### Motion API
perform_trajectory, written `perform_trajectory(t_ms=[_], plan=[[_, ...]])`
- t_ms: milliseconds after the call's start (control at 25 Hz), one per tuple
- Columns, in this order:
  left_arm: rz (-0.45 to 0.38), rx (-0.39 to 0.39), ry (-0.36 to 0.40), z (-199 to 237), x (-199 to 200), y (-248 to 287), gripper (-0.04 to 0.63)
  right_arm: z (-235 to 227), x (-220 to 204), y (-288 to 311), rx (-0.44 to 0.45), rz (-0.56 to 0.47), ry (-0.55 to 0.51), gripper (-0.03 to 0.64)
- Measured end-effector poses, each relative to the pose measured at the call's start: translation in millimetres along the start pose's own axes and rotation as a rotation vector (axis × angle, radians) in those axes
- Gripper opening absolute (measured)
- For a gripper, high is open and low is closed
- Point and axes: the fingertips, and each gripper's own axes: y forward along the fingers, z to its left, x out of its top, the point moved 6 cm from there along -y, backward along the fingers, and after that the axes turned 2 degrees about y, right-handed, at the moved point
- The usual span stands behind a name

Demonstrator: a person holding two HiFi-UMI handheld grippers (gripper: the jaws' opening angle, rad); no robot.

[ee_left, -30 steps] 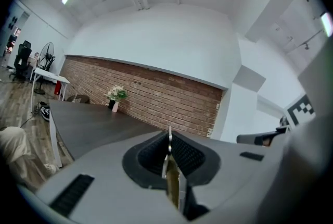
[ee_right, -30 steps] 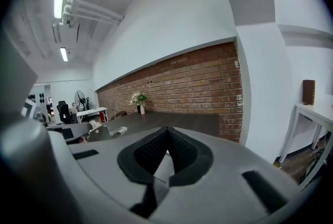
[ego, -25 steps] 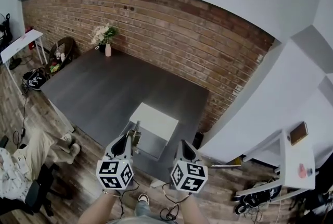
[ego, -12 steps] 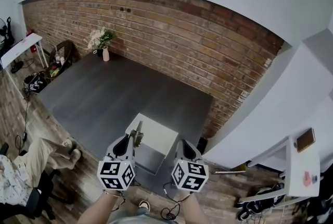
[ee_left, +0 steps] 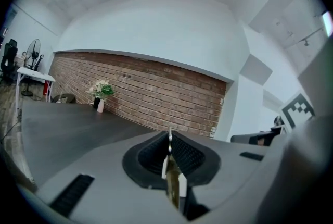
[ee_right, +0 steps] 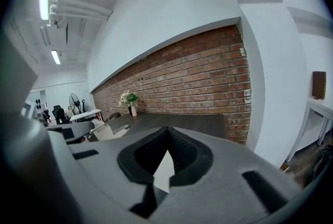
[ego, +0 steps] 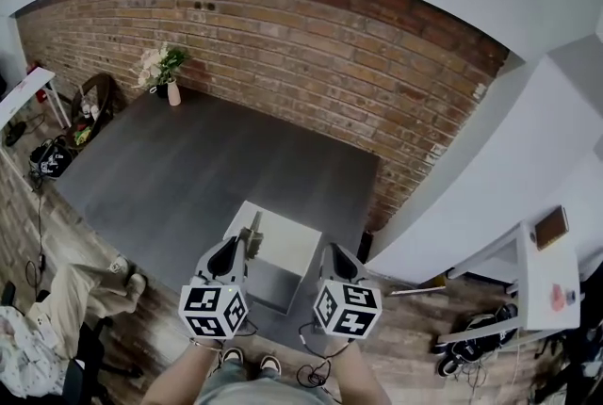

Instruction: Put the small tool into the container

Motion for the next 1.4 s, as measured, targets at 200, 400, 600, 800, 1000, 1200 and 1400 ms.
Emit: perform_trajectory(t_ms=[200,400,600,800,1000,1200,1400], plan=[[0.000,-0.061,0.015,3,8,9,0.020,10,7,5,-0.031,-0.017,0.013,0.002],[0.008,-0.091,0.027,11,7,10,0.020,14,0,5,-0.055,-0.012,0.026,0.002],[0.021,-0.109,0.025,20,5,7,0.020,18,-4,3,-0.071,-0.005,0.035,0.002],[0.040,-0.134,0.035,19,-1,6,0.020,18,-7,-1,-0.087,-0.004,0.045,0.002],[0.068,-0.175,0.062,16,-8,2,0.020,15,-16,-4,-0.106,0.010,0.060,0.002],[0.116,-0.247,0.093,13,-19,0,0.020,12,-27,-4,-0.123,0.038,0.075,0.002],[0.156,-0.306,0.114,13,-29,-2,0.020,11,-39,0,-0.137,0.063,0.090,0.002]])
